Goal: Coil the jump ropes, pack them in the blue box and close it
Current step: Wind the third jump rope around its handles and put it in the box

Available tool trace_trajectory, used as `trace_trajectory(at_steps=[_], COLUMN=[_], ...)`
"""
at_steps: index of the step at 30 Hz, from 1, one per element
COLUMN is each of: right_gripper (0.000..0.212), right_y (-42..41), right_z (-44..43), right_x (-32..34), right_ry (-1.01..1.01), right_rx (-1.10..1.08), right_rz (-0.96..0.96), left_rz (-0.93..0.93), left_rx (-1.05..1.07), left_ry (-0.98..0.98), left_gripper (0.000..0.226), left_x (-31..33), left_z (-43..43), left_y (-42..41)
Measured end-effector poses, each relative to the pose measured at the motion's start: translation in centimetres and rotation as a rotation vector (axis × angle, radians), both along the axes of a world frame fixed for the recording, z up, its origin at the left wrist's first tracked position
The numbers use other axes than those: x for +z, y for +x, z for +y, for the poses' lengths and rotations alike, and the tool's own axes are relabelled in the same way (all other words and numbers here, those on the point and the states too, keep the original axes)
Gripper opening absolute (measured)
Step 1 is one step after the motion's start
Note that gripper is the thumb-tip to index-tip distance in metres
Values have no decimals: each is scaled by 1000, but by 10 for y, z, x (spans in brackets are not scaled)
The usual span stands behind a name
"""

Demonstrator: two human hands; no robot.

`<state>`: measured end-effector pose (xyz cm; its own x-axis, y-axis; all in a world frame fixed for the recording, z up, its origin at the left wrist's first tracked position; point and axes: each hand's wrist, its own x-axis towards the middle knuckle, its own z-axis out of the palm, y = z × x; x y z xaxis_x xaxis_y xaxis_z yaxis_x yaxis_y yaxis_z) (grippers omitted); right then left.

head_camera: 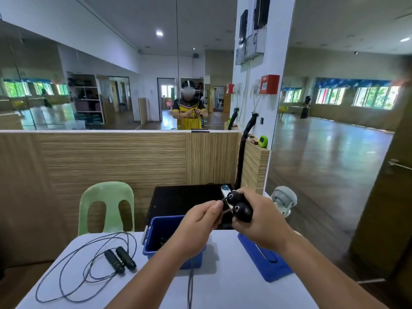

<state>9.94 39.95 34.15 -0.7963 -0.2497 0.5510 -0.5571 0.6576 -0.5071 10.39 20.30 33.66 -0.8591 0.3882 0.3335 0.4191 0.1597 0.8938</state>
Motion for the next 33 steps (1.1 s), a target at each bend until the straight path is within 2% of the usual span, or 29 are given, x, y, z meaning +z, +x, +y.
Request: trace_trajectory(at_steps=[4, 8, 11, 14, 20, 23, 26, 33], right_gripper=[26, 16, 16, 22, 20, 36, 41, 42], right_y=[5, 6, 7, 9, 6, 3, 0, 1], right_z=[-15, -22, -26, -27, -36, -42, -45, -52], right_x=[-4, -1, -3, -2, -5, -5, -3, -3], right_ry=[-290, -567, -693, -947, -1123, -1295, -1409, -1481], right_rx=[94, 147, 154, 132, 212, 317, 445, 514], right_rz=[-124, -223, -278, -346, -365, -362, -349, -340], left_rz=[-15, -12, -9, -28, -32, -26, 2, -30], left_rx=[-34, -41, -43, -12, 52, 70, 110, 194], left_ry=[93, 87, 82, 81, 176, 185, 171, 185], left_gripper=[41, 42, 47, 46, 41, 40, 40, 42], left_x=[8, 6, 0, -12, -35, -40, -47, -55], left_z=[5, 4, 2, 1, 9, 12, 11, 6], left_y=[3, 2, 1, 2, 3, 3, 3, 3])
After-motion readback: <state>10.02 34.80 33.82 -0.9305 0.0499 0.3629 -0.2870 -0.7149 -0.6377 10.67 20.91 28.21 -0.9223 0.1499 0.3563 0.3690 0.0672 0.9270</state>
